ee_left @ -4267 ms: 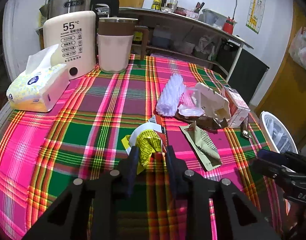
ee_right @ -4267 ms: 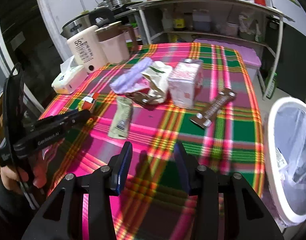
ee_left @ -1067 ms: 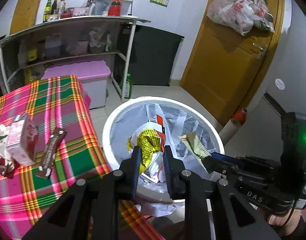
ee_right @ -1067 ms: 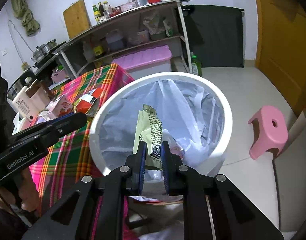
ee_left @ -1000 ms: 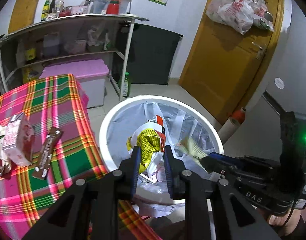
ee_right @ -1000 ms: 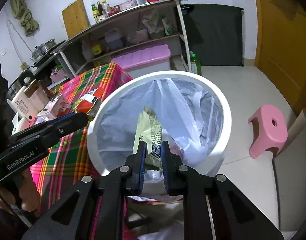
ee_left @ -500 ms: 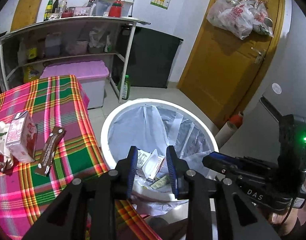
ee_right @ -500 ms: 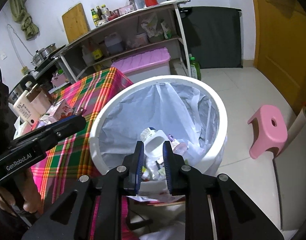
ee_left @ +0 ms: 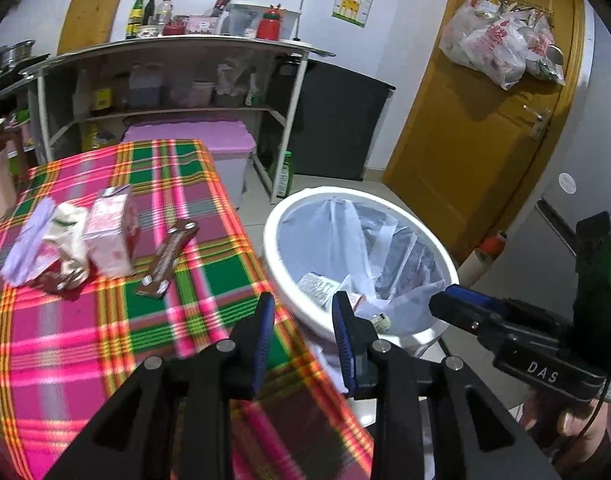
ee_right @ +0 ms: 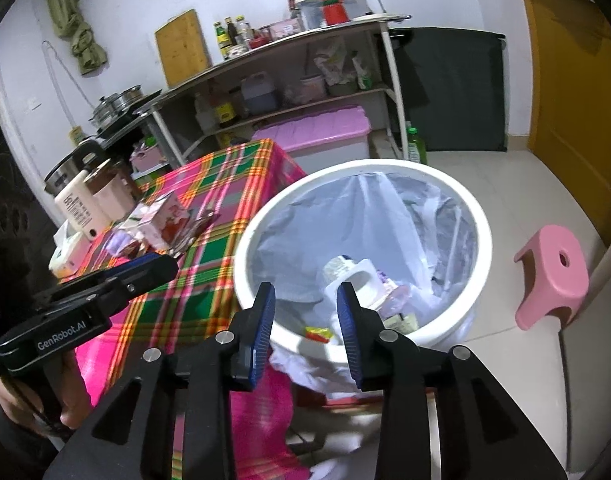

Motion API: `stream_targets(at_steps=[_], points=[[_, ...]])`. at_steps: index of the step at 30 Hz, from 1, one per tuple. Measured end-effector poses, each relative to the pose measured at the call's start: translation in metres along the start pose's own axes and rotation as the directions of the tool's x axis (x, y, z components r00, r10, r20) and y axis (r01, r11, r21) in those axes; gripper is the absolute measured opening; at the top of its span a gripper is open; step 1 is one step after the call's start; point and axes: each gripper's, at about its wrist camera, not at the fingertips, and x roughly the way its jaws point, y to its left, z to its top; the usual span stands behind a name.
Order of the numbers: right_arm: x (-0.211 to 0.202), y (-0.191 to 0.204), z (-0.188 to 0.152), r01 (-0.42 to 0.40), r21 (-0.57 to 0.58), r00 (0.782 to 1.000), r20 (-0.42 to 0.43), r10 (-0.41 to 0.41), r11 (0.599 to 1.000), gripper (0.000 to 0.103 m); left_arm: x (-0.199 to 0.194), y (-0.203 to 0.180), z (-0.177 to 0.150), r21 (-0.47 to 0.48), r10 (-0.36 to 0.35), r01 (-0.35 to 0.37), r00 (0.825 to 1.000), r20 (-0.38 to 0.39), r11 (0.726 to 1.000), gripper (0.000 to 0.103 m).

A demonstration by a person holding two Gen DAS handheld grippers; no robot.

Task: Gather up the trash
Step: 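Move both open tools back from the bin toward the table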

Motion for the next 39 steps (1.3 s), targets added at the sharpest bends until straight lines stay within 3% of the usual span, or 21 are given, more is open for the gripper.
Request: stream_targets(at_steps=[16, 28, 32, 39], points=[[0.009, 0.038, -0.011, -0.089, -0.055, 0.995, -0.055, 0.086, 0.995, 0.034, -0.031, 0.041, -0.026, -0.076, 0.096, -0.095, 0.995, 0.013, 0.993, 0.031], [0.023, 0.064, -0.009, -0.112, -0.102, 0.989, -0.106, 0.101, 0.989, 0.034, -0.034, 0.066, -0.025, -0.13, 0.145, -0.142, 0.989, 0.018, 0.981, 0.031], [0.029, 0.071, -0.005, -0.119, -0.115, 0.989, -0.104, 0.107, 0.986, 0.034, -0.033, 0.073, -0.019, -0.141, 0.158, -0.152, 0.987, 0.028, 0.978, 0.043], [0.039, 0.077, 0.003, -0.128, -0.122, 0.988, -0.103, 0.115, 0.984, 0.034, -0.022, 0.089, 0.0, -0.147, 0.192, -0.184, 0.981, 0.04, 0.972, 0.046]])
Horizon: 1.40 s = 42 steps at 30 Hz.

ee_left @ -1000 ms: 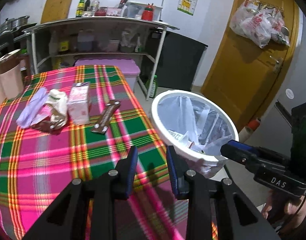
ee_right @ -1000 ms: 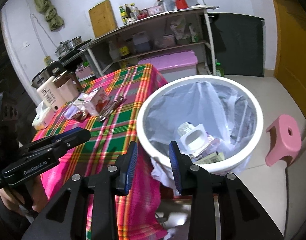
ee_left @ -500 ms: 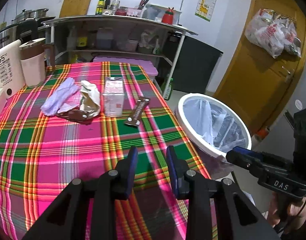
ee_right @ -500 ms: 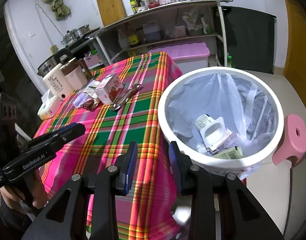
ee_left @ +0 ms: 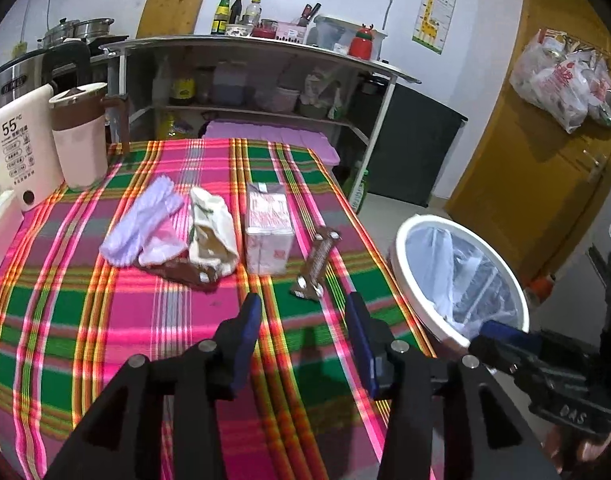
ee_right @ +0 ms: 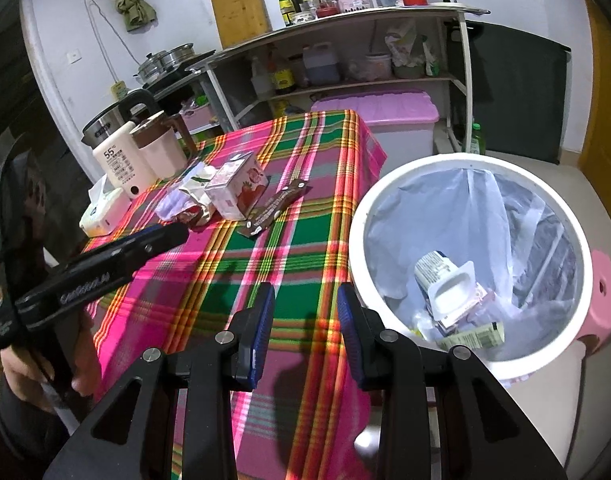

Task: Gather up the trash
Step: 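Move both open tools back from the bin toward the table, then grasp the pink-and-white juice carton with the left tool while the right tool grasps the brown chocolate bar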

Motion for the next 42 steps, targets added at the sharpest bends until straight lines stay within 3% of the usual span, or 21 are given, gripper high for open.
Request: stream_targets(at_steps=[10, 20, 21, 23, 26, 31, 34, 42], points=[[0.011, -0.003, 0.009, 0.0, 0.002, 1.0, -0.006, 0.0, 1.0, 0.034, 0.037, 0.009, 0.028, -0.012, 0.038, -0.038, 0.999, 0.001, 0.999, 0.054], [0.025, -0.008, 0.015, 0.011, 0.014, 1.0, -0.025, -0.01, 1.0, 0.034, 0.066, 0.012, 0.037, -0.007, 0.067, -0.067, 0.998, -0.019, 0.998, 0.055], [0.027, -0.008, 0.015, 0.012, 0.015, 1.0, -0.028, -0.011, 1.0, 0.034, 0.067, 0.012, 0.037, -0.003, 0.071, -0.071, 0.997, -0.021, 0.997, 0.054], [0.03, -0.006, 0.017, 0.013, 0.015, 0.999, -0.031, -0.013, 1.0, 0.034, 0.068, 0.013, 0.037, 0.001, 0.066, -0.066, 0.998, -0.024, 0.998, 0.039], [0.031, -0.006, 0.019, 0.016, 0.012, 0.999, -0.034, -0.015, 1.0, 0.034, 0.063, 0.015, 0.034, 0.003, 0.07, -0.07, 0.997, -0.018, 0.998, 0.039], [0.038, 0.0, 0.023, 0.017, 0.001, 0.999, -0.037, -0.017, 1.0, 0.034, 0.05, 0.016, 0.027, 0.028, 0.023, -0.023, 1.0, -0.012, 0.999, 0.039], [0.043, 0.005, 0.024, 0.01, -0.005, 0.999, -0.044, -0.011, 1.0, 0.034, 0.047, 0.017, 0.022, 0.026, -0.055, 0.056, 0.997, -0.049, 0.998, 0.039], [0.05, 0.013, 0.025, 0.018, -0.022, 0.998, -0.058, -0.019, 1.0, 0.034, 0.032, 0.022, 0.016, 0.021, -0.089, 0.089, 0.995, -0.04, 0.996, 0.039]])
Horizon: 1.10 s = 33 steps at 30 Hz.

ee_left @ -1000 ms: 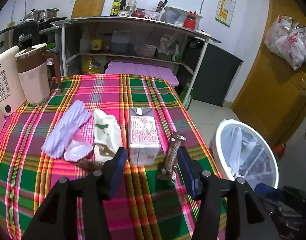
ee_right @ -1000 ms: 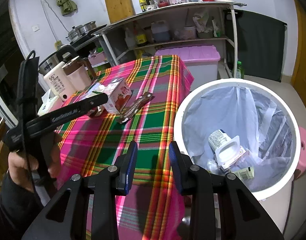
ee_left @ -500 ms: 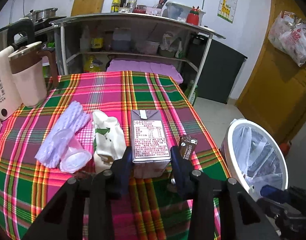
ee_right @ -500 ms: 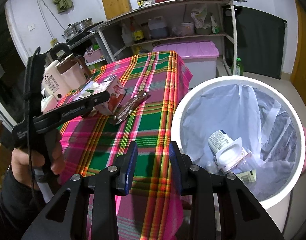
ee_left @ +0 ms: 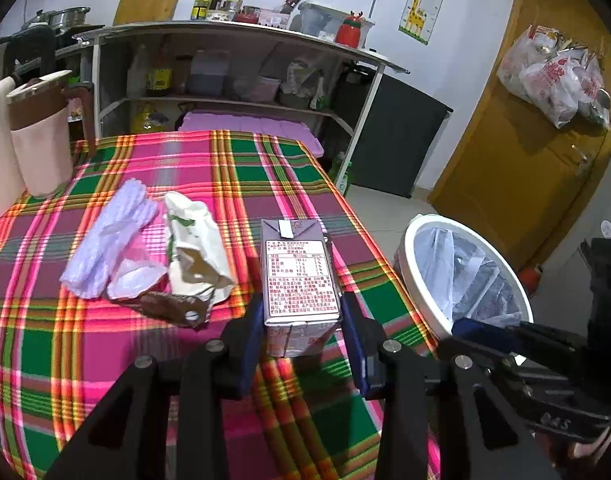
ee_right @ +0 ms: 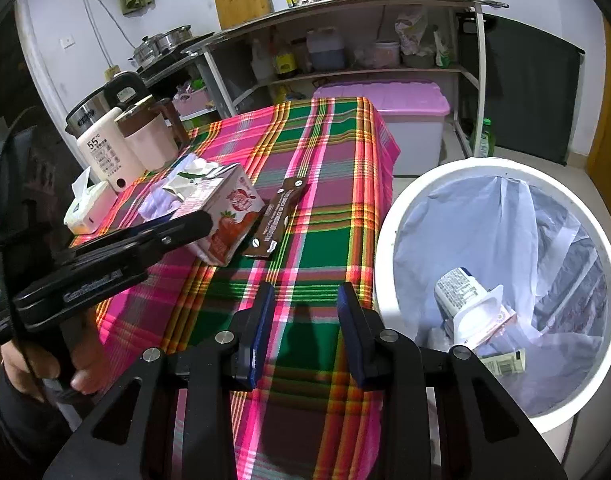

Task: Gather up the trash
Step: 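Grasp the pink-and-white juice carton with the left tool while the right tool grasps the brown chocolate bar, then carry the carton with the left tool while the right tool carries the chocolate bar over the bin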

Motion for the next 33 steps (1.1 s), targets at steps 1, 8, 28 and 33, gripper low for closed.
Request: stream_targets(at_steps=[1, 8, 28, 33], points=[[0.001, 0.001, 0.0, 0.002, -0.002, 1.0, -0.001, -0.002, 1.0, 0.034, -0.003, 0.002, -0.001, -0.003, 0.011, -0.011, 1.0, 0.006, 1.0, 0.039], [0.021, 0.013, 0.012, 0.018, -0.045, 1.0, -0.013, -0.019, 0.999, 0.034, -0.019, 0.02, -0.009, -0.04, 0.091, -0.089, 0.995, 0.036, 0.995, 0.039], [0.091, 0.047, 0.043, 0.097, -0.153, 0.992, -0.06, -0.107, 0.984, 0.025, -0.024, 0.039, -0.02, -0.071, 0.136, -0.133, 0.99, 0.038, 0.989, 0.039], [0.084, 0.042, 0.039, 0.097, -0.133, 0.993, -0.056, -0.106, 0.986, 0.021, -0.026, 0.035, -0.021, -0.063, 0.154, -0.152, 0.987, 0.039, 0.986, 0.039]])
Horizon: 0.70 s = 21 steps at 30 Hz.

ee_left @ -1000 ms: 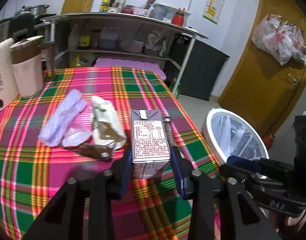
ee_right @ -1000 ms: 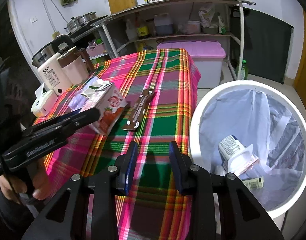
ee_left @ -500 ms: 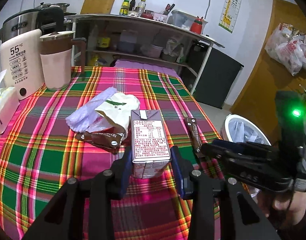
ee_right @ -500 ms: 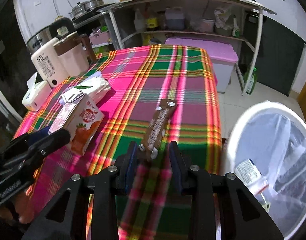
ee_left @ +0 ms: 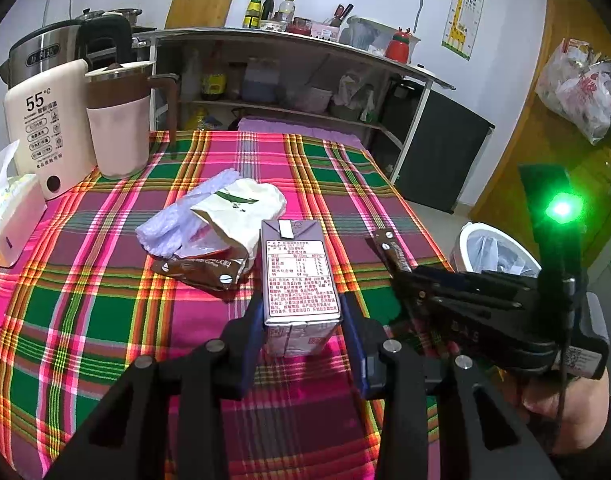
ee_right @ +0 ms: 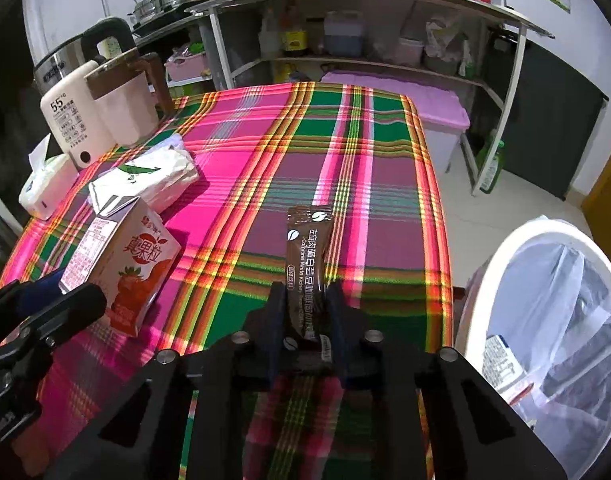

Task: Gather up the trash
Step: 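Carry the carton with the left tool while the right tool carries the chocolate bar over the bin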

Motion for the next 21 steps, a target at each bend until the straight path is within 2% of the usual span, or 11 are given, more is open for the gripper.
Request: stream_targets(at_steps=[11, 21], points=[[-0.046, -0.001, -0.025, -0.07, 0.019, 0.996, 0.05, 0.069, 0.997, 0.021, -0.019, -0.017, -0.004, 0.027, 0.022, -0.023, 1.0, 0.016, 0.999, 0.039], [-0.095, -0.003, -0.043, -0.092, 0.031, 0.99, 0.112, 0.088, 0.995, 0.021, -0.043, -0.038, -0.01, 0.052, 0.018, -0.02, 0.999, 0.037, 0.998, 0.039]])
